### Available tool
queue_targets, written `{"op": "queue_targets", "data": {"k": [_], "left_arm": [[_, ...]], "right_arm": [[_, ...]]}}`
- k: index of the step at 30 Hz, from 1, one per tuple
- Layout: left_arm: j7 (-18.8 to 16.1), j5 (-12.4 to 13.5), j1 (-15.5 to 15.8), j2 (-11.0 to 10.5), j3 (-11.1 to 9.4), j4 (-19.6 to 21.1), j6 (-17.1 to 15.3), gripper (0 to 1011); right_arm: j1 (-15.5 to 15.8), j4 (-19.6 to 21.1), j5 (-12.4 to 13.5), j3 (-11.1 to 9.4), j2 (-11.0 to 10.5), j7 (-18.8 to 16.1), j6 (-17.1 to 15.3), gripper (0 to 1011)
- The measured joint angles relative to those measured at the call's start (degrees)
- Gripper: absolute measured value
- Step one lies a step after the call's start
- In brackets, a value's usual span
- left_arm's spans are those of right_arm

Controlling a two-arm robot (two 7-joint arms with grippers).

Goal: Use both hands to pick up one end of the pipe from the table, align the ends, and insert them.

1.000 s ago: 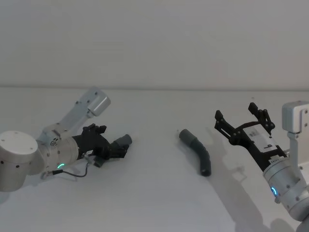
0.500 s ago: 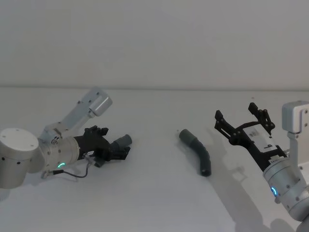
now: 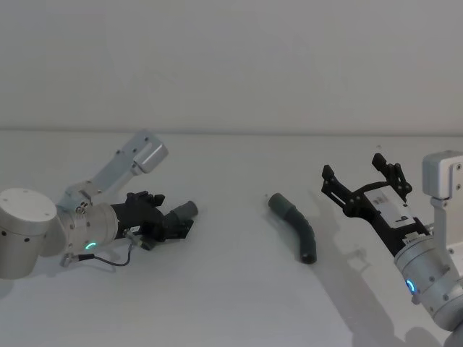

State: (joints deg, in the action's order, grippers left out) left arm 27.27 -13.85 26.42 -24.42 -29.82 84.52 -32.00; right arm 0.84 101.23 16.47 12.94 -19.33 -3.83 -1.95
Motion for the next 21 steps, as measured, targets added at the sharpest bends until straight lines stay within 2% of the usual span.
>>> {"op": "queue_targets", "data": {"k": [6,10,18,21], "left_arm": [[0.2,-0.1,0.1,0.0,0.0,-0.1,-0.2,744],[0.3,-0.1,0.2,0.0,-0.1,-0.1,-0.3,590],[0.4,-0.2,0.2,-0.1,-0.1,-0.1,-0.3,355],[0.4,-0.2,0.2,-0.1,-0.1,-0.1,-0.3,351]], "right_arm": [[0.0,0.0,0.0,0.0,0.0,0.0,0.0,1002],[0.0,0.0,0.0,0.0,0.0,0.0,0.0,1001],[0.0,0.0,0.0,0.0,0.0,0.0,0.0,1001],[0.0,0.0,0.0,0.0,0.0,0.0,0.0,1001]]}}
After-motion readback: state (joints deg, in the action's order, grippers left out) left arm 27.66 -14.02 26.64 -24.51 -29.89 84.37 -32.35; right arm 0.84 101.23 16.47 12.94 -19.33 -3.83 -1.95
